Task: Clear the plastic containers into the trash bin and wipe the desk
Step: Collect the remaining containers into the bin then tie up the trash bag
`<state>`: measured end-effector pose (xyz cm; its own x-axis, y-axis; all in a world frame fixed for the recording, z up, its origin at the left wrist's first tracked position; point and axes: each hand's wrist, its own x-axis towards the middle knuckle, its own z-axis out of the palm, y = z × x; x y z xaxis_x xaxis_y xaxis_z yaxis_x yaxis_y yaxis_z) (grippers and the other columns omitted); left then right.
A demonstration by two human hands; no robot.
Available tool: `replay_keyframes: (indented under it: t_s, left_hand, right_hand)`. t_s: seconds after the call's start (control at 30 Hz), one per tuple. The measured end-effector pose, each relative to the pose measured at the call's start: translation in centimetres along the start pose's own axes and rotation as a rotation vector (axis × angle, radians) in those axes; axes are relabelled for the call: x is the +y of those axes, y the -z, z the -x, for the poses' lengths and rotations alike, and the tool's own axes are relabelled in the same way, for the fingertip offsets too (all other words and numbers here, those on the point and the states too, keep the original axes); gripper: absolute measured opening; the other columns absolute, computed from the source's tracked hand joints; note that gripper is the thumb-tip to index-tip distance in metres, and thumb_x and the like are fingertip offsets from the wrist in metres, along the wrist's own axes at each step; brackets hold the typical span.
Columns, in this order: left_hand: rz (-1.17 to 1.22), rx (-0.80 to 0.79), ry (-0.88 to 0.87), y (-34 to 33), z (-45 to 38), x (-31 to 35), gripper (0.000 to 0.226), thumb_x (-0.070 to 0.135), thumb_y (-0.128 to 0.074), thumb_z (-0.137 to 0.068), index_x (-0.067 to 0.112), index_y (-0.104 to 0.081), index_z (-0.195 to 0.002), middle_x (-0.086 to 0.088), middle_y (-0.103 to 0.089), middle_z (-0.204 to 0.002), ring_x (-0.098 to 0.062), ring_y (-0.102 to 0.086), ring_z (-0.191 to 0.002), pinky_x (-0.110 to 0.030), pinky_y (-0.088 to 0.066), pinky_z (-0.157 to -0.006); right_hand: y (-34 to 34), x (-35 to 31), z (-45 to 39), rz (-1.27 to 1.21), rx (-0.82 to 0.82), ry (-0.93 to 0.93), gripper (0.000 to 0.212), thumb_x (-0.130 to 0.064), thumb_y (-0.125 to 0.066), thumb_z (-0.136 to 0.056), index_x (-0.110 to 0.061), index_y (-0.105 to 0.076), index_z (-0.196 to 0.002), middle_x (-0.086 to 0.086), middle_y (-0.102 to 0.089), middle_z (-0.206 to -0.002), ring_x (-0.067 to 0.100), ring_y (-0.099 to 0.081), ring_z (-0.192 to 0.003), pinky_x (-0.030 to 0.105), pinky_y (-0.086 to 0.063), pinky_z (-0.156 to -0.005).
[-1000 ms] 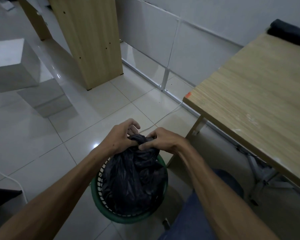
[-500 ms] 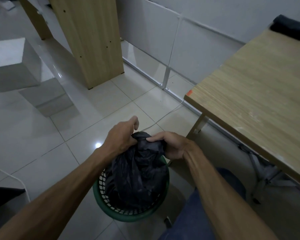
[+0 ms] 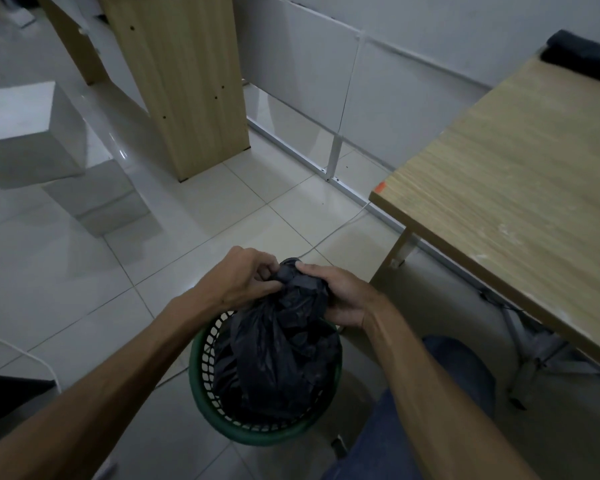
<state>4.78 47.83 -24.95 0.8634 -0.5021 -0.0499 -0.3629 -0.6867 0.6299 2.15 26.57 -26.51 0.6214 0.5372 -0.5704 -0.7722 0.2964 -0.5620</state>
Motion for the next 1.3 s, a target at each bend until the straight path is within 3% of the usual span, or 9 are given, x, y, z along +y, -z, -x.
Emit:
replay_keyframes:
  t_s: [0.1,0.2,0.3,0.63,0.87,0.93,1.03,1.2,1.3]
  left_hand:
    - [0.088,-0.105,0.102,1.8,0.0,-0.1,0.007,0.020,-0.076,-0.090,0.021,-0.075,-0.083,0.005,-0.074,-0.068,-0.008,-0.070,-0.064,-0.023,-0.055,-0.066]
    - [0.320,-0.225,0.176,2.3,0.3,-0.3,0.008,0.018,-0.071,-0.096,0.015,-0.075,-0.090,-0.004,-0.079,-0.088,-0.024,-0.077,-0.085,-0.042,-0.063,-0.085]
    - [0.331,-0.327,0.193,2.3,0.4,-0.5,0.017,0.024,-0.067,-0.099,0.011,-0.078,-0.102,-0.011,-0.078,-0.098,-0.028,-0.075,-0.091,-0.042,-0.062,-0.086]
    - [0.576,-0.620,0.444,4.0,3.7,-4.5,0.029,0.022,-0.067,-0.098,-0.004,-0.074,-0.108,-0.020,-0.070,-0.098,-0.019,-0.061,-0.090,-0.025,-0.048,-0.078]
    - [0.614,-0.350,0.647,3.1,4.5,-4.8,0.029,0.022,-0.057,-0.105,-0.003,-0.066,-0.116,-0.021,-0.070,-0.106,-0.028,-0.070,-0.097,-0.040,-0.062,-0.080]
    - [0.700,-0.216,0.741,1.9,4.4,-3.5,0.028,0.021,-0.049,-0.109,-0.002,-0.061,-0.119,-0.020,-0.066,-0.106,-0.034,-0.073,-0.091,-0.044,-0.064,-0.071]
    - [0.951,-0.057,0.831,0.1,4.0,-2.4,0.022,0.017,-0.043,-0.110,0.003,-0.057,-0.117,-0.025,-0.063,-0.117,-0.043,-0.074,-0.090,-0.050,-0.064,-0.075]
    - [1.380,0.136,0.898,-2.3,4.0,-1.6,0.032,0.030,-0.058,-0.099,0.006,-0.055,-0.077,-0.024,-0.067,-0.090,-0.039,-0.070,-0.074,-0.047,-0.058,-0.070]
    - [1.153,0.167,0.784,-4.6,4.7,-1.7,0.022,0.029,-0.074,-0.093,0.012,-0.060,-0.092,-0.027,-0.072,-0.105,-0.032,-0.074,-0.086,-0.044,-0.059,-0.077]
  right_hand:
    - [0.7,0.4,0.3,-0.078,0.042,0.103,0.048,-0.021,-0.064,-0.099,0.013,-0.059,-0.133,0.024,-0.068,-0.124,0.029,-0.070,-0.106,0.037,-0.062,-0.093]
    - [2.1,1.1,-0.4,-0.196,0.165,0.230,0.054,-0.010,-0.078,-0.082,0.018,-0.061,-0.125,0.030,-0.063,-0.125,0.026,-0.068,-0.096,0.034,-0.060,-0.089]
    - [2.0,1.0,-1.1,-0.147,0.346,0.315,0.008,0.004,-0.065,-0.093,0.009,-0.070,-0.098,0.023,-0.073,-0.097,0.023,-0.072,-0.077,0.030,-0.065,-0.071]
    - [4.9,2.2,-1.2,0.270,0.740,0.400,0.021,0.007,-0.078,-0.084,-0.005,-0.069,-0.071,0.011,-0.069,-0.073,0.014,-0.055,-0.058,0.023,-0.048,-0.055]
    - [4.6,3.0,-0.4,0.556,0.687,0.304,0.012,-0.004,-0.071,-0.095,-0.013,-0.076,-0.089,0.009,-0.071,-0.080,0.017,-0.061,-0.066,0.026,-0.052,-0.060]
    - [3.3,2.8,0.0,0.735,0.576,0.250,0.019,-0.017,-0.061,-0.103,-0.027,-0.078,-0.103,0.004,-0.074,-0.098,0.015,-0.066,-0.081,0.029,-0.052,-0.069]
    - [0.4,2.8,0.3,0.838,0.399,0.232,0.015,-0.028,-0.065,-0.101,-0.016,-0.073,-0.106,-0.002,-0.070,-0.111,0.010,-0.065,-0.102,0.024,-0.050,-0.077]
    - [-1.2,4.7,-0.8,1.128,0.253,0.400,0.041,-0.015,-0.085,-0.080,-0.018,-0.055,-0.107,0.001,-0.063,-0.111,0.017,-0.060,-0.098,0.033,-0.050,-0.084]
    - [-1.2,6.6,-2.4,1.332,0.284,0.423,0.063,-0.021,-0.090,-0.070,-0.029,-0.053,-0.121,-0.005,-0.056,-0.120,0.014,-0.054,-0.110,0.034,-0.051,-0.092]
